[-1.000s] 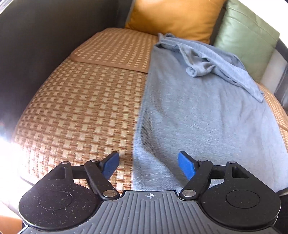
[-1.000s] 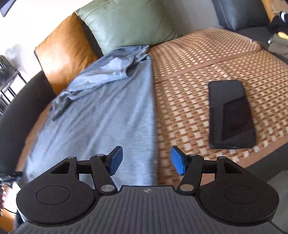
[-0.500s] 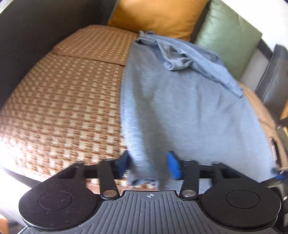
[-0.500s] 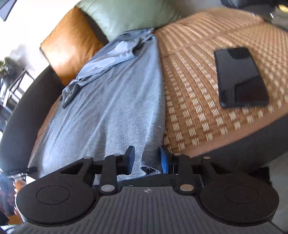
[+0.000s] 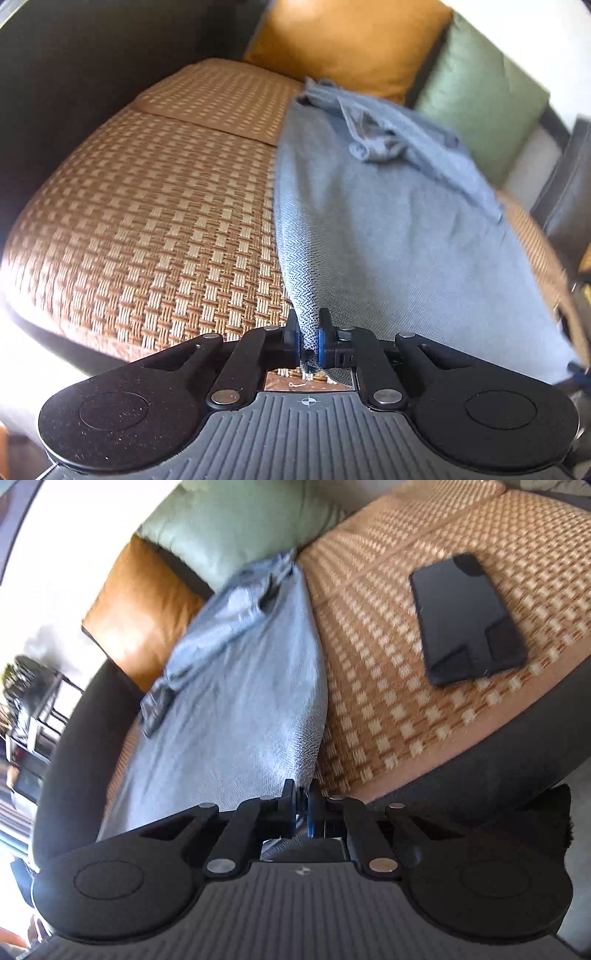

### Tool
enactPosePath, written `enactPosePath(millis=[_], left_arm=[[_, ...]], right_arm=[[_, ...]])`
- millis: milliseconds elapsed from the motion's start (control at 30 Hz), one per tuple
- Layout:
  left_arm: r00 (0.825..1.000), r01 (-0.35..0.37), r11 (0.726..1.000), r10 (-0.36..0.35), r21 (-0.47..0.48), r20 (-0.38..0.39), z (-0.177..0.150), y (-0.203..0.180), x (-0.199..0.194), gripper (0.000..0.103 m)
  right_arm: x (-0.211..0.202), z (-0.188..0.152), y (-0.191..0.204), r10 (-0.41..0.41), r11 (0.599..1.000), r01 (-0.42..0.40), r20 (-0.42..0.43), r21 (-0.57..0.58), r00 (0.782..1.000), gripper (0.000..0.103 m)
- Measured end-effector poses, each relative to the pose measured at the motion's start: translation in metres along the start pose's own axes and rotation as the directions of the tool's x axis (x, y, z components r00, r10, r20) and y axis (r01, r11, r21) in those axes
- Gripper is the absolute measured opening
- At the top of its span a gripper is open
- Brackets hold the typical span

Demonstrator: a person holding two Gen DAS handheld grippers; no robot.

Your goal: Fold clothes

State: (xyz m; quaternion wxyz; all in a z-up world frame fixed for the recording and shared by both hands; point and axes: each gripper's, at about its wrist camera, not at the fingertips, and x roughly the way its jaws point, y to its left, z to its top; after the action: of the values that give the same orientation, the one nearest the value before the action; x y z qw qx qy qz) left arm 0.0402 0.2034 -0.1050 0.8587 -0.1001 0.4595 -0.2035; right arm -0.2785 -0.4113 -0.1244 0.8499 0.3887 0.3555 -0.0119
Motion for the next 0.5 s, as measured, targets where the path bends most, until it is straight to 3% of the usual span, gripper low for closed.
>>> enactPosePath(millis=[167,500], left_arm=[[1.0,0.004,0.999,-0.004,0.034,0.0,-0.006,-0.005,-0.01,0.003],[0.998,0.004,1.0,-0.004,0.005,-0.07,-0.029,0.005,-0.011,0.004]], right_arm=[[-0.007,0.005,0.006,-0.001,1.0,0.001,0.011,-0.031,1.0,0.006],[-0.018,-0.001,-0.005,-0.021,0.999,0.02,-0.038,-0.034,0.999,0.006]])
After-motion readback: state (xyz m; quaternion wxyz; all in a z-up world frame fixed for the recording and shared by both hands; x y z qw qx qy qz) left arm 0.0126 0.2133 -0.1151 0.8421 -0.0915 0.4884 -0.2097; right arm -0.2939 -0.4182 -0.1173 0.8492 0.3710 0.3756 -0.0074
